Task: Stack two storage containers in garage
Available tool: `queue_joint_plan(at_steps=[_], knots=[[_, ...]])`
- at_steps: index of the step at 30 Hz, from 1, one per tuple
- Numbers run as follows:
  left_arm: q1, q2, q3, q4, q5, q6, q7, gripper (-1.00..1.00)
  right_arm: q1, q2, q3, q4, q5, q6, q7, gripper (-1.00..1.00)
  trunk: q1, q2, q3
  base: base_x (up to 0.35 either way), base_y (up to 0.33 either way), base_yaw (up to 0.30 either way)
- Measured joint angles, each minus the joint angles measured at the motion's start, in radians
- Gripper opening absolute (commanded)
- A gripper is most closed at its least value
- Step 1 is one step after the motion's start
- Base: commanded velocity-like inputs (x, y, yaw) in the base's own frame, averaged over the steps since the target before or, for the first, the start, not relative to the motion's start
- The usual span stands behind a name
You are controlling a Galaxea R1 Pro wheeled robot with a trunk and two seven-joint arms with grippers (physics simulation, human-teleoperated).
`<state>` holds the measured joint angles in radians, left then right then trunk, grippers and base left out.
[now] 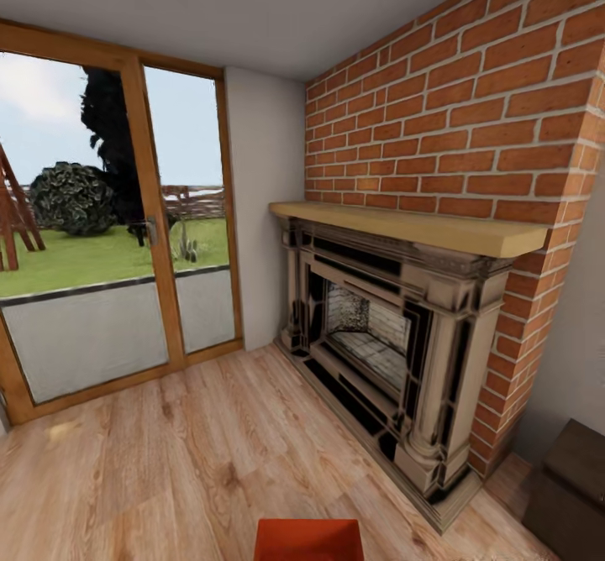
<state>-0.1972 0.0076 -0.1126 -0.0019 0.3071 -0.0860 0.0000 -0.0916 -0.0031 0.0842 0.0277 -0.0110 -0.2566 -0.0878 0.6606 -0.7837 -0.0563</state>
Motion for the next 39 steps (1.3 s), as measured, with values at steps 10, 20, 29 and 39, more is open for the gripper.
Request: queue_joint_plan(at_steps=[10, 20, 29, 39], knots=[[0.0, 0.0, 0.0, 0.0, 0.0, 0.0, 0.0, 1.0, 0.0, 0.0, 0.0, 0.0, 0.0, 0.0, -0.002, 1.0, 0.0, 0.0, 0.0, 0.0, 0.0, -0.124], [0.0, 0.0, 0.0, 0.0, 0.0, 0.0, 0.0, 1.0, 0.0, -0.004, 0.001, 0.0, 0.001, 0.001, 0.005, 1.0, 0.0, 0.0, 0.0, 0.0, 0.0, -0.002], [0.0, 0.001, 0.0, 0.0, 0.0, 0.0, 0.0, 1.0, 0.0, 0.0, -0.001, 0.0, 0.001, 0.0, -0.004, 1.0, 0.0, 0.0, 0.0, 0.0, 0.0, 0.0], [0.0, 0.006, 0.003, -0.015, -0.008, 0.0, -0.001, 1.0, 0.0, -0.001, -0.001, 0.0, 0.003, 0.002, -0.006, 1.0, 0.0, 0.0, -0.008, 0.0, 0.0, 0.0]])
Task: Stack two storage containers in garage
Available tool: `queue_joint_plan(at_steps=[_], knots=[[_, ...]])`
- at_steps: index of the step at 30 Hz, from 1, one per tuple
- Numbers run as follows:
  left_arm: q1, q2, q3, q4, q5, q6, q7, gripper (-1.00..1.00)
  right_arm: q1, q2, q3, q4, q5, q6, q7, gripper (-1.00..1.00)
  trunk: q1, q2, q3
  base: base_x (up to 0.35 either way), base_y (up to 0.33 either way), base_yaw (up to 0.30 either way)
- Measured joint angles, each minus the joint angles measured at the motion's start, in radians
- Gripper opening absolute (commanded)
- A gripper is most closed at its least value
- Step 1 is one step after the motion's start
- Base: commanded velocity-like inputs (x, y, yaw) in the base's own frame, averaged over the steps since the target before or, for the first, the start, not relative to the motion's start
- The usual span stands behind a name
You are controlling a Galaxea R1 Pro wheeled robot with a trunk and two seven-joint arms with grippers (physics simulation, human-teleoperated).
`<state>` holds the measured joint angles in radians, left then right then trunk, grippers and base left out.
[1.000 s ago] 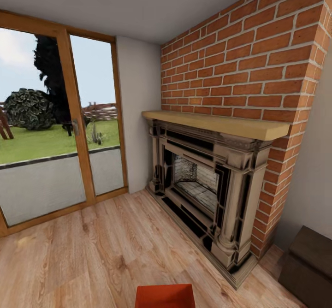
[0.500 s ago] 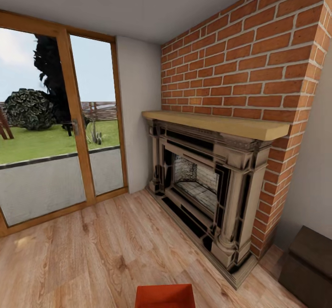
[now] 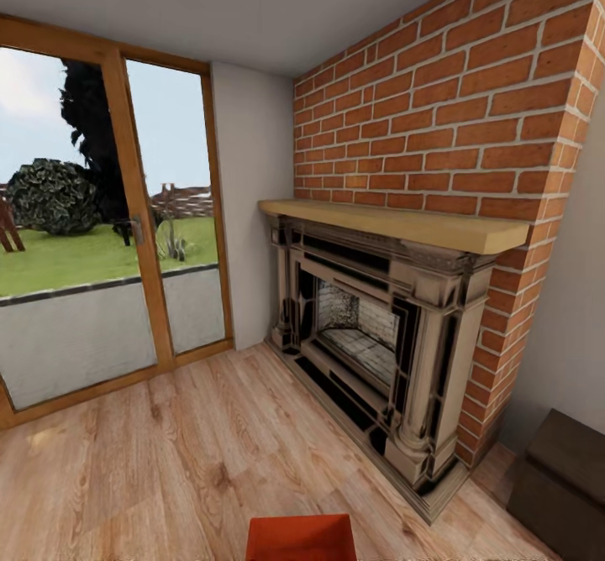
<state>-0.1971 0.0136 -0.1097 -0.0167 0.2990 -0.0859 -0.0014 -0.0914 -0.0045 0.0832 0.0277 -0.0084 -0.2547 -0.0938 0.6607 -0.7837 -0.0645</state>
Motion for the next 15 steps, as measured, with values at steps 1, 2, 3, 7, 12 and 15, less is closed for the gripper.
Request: queue_joint_plan(at_steps=[1, 2, 3, 7, 12, 15], knots=[[0.0, 0.0, 0.0, 0.0, 0.0, 0.0, 0.0, 1.0, 0.0, 0.0, 0.0, 0.0, 0.0, 0.0, 0.0, 1.0, 0.0, 0.0, -0.002, 0.0, 0.0, 0.0], [0.0, 0.0, 0.0, -0.001, -0.001, 0.0, 0.0, 1.0, 0.0, 0.0, 0.0, 0.0, 0.0, 0.0, 0.0, 1.0, 0.0, 0.0, -0.003, 0.0, 0.0, 0.0], [0.0, 0.001, -0.003, -0.001, -0.002, 0.0, 0.0, 1.0, 0.0, 0.0, 0.001, 0.0, 0.0, 0.0, 0.0, 1.0, 0.0, 0.0, -0.005, 0.0, 0.0, 0.0], [0.0, 0.001, -0.005, -0.001, -0.004, -0.001, 0.0, 1.0, 0.0, 0.0, 0.001, 0.0, 0.0, 0.0, 0.0, 1.0, 0.0, 0.0, -0.011, 0.0, 0.0, 0.0], [0.0, 0.002, -0.006, -0.001, -0.005, -0.001, 0.0, 1.0, 0.0, -0.002, 0.001, 0.0, 0.0, 0.0, 0.006, 1.0, 0.0, 0.0, -0.019, 0.0, 0.0, -0.005], [0.0, 0.002, -0.006, -0.001, -0.006, -0.001, 0.0, 1.0, 0.0, -0.003, 0.002, 0.0, 0.0, 0.0, 0.011, 1.0, 0.0, 0.0, -0.024, 0.0, 0.0, -0.048]])
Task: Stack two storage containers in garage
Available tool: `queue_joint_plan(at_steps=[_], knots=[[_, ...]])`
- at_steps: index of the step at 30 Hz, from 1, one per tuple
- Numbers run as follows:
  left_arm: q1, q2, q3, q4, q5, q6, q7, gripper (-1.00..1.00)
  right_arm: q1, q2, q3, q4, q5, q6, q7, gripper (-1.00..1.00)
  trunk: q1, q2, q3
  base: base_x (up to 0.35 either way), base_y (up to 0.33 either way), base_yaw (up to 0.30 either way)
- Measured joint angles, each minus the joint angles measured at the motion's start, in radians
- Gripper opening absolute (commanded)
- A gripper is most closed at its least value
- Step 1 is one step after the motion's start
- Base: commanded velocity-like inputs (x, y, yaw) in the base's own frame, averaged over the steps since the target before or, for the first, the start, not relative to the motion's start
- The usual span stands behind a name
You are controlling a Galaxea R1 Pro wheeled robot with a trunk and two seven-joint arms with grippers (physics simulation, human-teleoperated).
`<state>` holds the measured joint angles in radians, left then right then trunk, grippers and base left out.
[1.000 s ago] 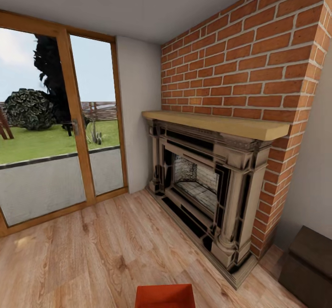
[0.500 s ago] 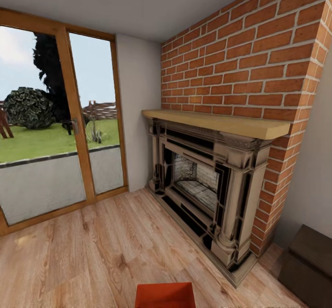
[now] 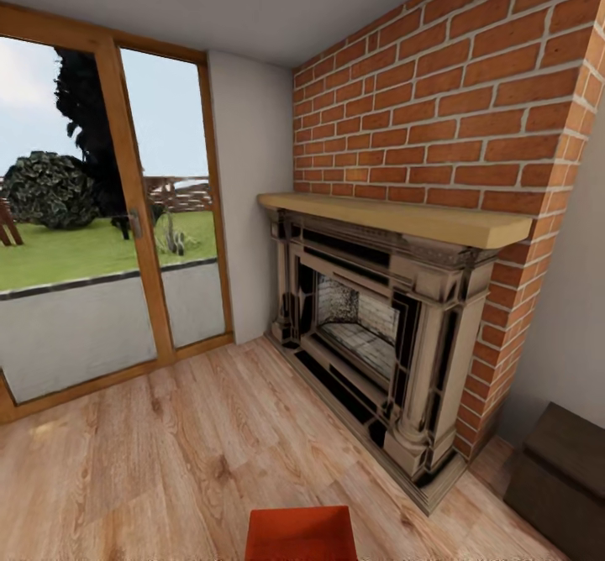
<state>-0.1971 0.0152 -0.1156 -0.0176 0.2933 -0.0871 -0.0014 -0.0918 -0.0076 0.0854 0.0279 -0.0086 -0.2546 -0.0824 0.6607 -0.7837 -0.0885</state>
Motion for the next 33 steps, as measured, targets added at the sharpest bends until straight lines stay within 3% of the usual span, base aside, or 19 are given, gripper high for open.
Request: queue_joint_plan(at_steps=[33], knots=[[0.0, 0.0, -0.001, 0.0, 0.0, 0.0, 0.0, 1.0, 0.0, 0.003, 0.006, 0.0, 0.002, 0.0, -0.004, 1.0, 0.0, 0.0, -0.053, 0.0, 0.0, -0.065]])
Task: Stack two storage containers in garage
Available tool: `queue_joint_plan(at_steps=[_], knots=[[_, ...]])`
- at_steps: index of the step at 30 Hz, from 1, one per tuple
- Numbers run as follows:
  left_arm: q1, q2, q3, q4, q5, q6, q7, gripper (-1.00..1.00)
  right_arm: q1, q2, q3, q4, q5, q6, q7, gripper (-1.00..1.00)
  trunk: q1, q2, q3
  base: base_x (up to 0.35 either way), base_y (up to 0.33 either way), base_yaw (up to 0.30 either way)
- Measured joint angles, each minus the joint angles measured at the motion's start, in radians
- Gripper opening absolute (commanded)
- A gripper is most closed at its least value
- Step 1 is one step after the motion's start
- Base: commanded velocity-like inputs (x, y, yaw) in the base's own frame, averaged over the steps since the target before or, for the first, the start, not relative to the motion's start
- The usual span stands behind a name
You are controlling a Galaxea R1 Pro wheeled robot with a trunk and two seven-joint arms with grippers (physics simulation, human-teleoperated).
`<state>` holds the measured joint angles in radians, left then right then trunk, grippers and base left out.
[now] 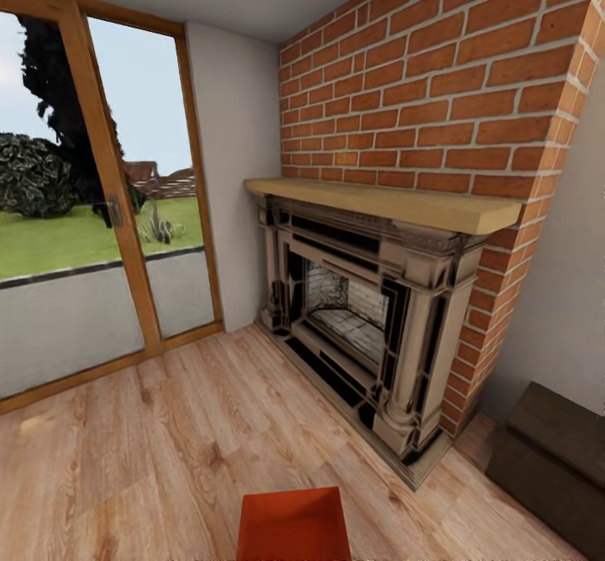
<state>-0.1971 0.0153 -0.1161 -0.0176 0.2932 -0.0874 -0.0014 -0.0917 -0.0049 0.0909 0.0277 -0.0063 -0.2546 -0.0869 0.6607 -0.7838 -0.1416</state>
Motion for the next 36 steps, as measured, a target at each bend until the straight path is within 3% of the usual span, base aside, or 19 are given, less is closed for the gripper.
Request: queue_joint_plan(at_steps=[23, 36], knots=[[0.0, 0.0, -0.001, 0.0, 0.0, 0.0, 0.0, 1.0, 0.0, -0.001, 0.008, 0.0, 0.008, 0.0, 0.004, 1.0, 0.0, 0.0, -0.037, 0.0, 0.0, -0.006], [0.0, 0.0, -0.001, 0.0, 0.0, 0.0, 0.0, 1.0, 0.0, 0.003, 0.001, 0.0, 0.008, -0.002, -0.007, 1.0, 0.0, 0.0, -0.042, 0.0, 0.0, 0.03]])
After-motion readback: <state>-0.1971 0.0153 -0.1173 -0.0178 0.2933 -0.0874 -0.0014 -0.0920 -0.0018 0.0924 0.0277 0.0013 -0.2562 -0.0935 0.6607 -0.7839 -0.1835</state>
